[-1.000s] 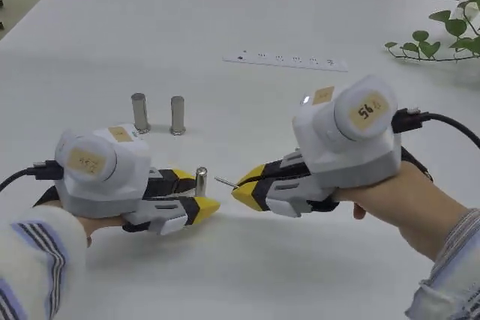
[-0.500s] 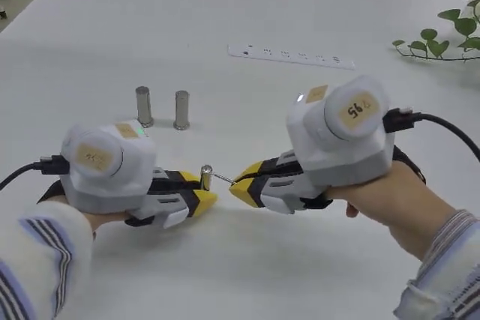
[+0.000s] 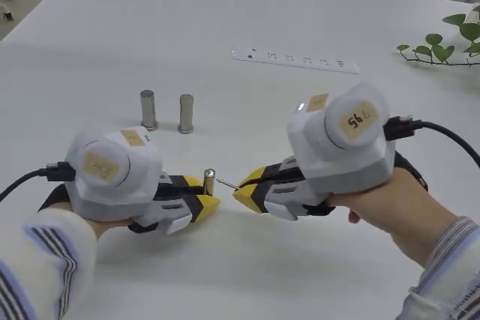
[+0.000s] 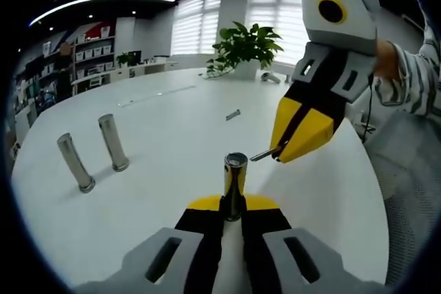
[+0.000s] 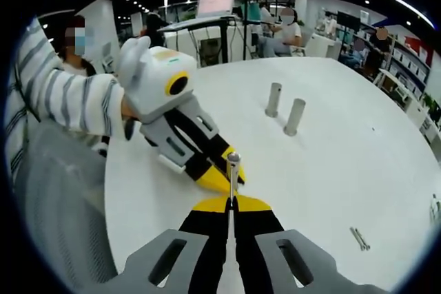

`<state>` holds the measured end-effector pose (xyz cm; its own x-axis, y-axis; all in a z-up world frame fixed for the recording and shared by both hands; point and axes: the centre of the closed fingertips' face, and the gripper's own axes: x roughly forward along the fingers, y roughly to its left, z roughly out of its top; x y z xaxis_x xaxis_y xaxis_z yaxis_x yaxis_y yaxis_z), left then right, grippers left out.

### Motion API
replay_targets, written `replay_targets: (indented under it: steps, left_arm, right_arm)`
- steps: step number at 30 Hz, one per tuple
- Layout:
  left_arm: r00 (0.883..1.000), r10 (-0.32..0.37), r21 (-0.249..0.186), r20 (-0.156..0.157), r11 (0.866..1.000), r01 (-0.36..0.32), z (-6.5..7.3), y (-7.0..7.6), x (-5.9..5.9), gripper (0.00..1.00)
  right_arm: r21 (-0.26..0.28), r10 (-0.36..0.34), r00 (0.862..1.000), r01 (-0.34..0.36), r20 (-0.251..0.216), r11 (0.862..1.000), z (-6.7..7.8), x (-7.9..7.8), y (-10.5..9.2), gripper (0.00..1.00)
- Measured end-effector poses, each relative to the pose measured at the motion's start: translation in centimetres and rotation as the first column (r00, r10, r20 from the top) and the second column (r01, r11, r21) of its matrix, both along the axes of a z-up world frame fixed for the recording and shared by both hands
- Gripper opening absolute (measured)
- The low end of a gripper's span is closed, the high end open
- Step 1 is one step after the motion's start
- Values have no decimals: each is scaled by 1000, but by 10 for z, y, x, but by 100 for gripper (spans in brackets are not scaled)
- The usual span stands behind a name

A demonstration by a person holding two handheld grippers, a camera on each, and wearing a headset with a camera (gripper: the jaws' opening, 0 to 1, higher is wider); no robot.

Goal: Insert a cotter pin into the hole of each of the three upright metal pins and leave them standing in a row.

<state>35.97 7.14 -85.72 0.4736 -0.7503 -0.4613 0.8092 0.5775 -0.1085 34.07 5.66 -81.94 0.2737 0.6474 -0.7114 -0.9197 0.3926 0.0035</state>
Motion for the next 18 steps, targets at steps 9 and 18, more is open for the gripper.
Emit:
replay_targets:
  steps: [9,18]
  left_arm:
    - [1000,-3,17,21,1000,3,0,1,0,8]
    - [999,-1,57,44,998,-1,-1,2,-3,8]
  right_arm:
    - [-4,5,1000,-5,4,1000,-1,0,4,3]
    - [1,1,1000,-1,9,1000,-2,1,8,3]
